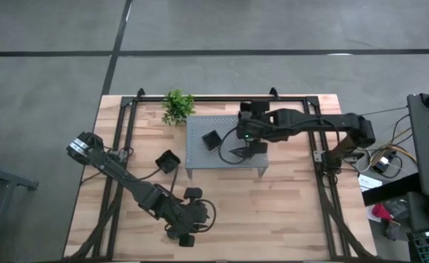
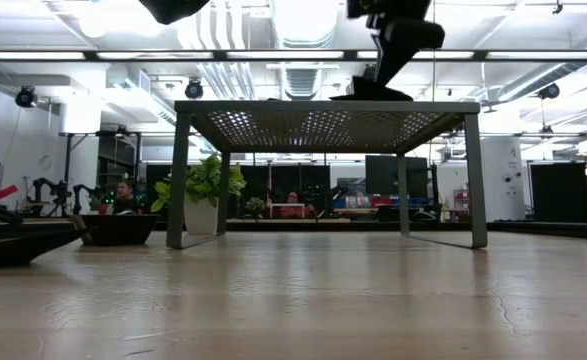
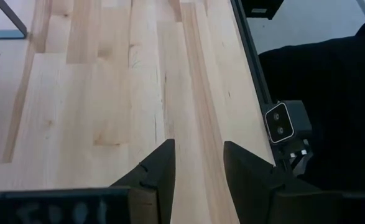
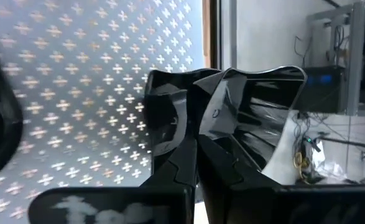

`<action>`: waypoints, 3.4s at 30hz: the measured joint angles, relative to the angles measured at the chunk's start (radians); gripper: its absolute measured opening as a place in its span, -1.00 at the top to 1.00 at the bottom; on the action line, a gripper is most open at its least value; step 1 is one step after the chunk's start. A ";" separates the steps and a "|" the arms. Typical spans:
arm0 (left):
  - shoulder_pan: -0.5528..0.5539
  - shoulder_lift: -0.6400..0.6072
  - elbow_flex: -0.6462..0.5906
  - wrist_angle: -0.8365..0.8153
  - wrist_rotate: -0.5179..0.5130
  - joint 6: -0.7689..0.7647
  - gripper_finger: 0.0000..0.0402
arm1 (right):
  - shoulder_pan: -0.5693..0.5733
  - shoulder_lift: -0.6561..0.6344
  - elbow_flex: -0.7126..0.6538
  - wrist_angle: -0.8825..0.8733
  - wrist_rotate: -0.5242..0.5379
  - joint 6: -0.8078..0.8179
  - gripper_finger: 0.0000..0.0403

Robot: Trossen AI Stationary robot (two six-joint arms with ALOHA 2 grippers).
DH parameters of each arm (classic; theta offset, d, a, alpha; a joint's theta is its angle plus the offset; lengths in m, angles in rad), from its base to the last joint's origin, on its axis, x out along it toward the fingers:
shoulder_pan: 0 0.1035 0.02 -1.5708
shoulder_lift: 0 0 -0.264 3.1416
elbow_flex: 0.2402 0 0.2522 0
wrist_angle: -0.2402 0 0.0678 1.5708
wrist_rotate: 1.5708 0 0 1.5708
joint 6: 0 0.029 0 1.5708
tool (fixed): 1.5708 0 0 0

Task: Pick & Place Mini shaped plates
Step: Stack the black distorted square plate on top of the black distorted square plate on the shelf

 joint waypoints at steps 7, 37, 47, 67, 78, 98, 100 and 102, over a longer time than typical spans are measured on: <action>-0.001 0.000 0.000 -0.001 0.000 0.000 0.36 | 0.000 0.031 0.000 -0.001 0.001 -0.003 0.95; -0.121 0.000 -0.003 -0.646 -0.068 -0.543 0.39 | 0.234 -0.160 0.000 -0.009 -0.086 0.253 0.27; -0.090 -0.023 -0.175 -0.783 -0.213 -0.612 0.39 | 0.324 -0.163 -0.006 -0.012 -0.086 0.294 0.34; 0.024 -0.079 -0.456 -0.563 -0.388 -0.599 0.39 | 0.345 -0.163 -0.070 -0.009 -0.086 0.334 0.39; 0.049 -0.079 -0.476 -0.542 -0.439 -0.450 0.41 | 0.345 -0.164 -0.071 -0.006 -0.086 0.334 0.48; 0.089 -0.091 -0.445 -0.533 -0.271 -0.368 1.00 | 0.345 -0.164 -0.071 -0.004 -0.085 0.334 0.65; 0.082 -0.102 -0.424 -0.546 -0.273 -0.368 1.00 | 0.345 -0.164 -0.071 -0.004 -0.086 0.334 0.66; 0.074 -0.115 -0.396 -0.571 -0.273 -0.370 1.00 | 0.345 -0.164 -0.071 -0.005 -0.085 0.334 0.66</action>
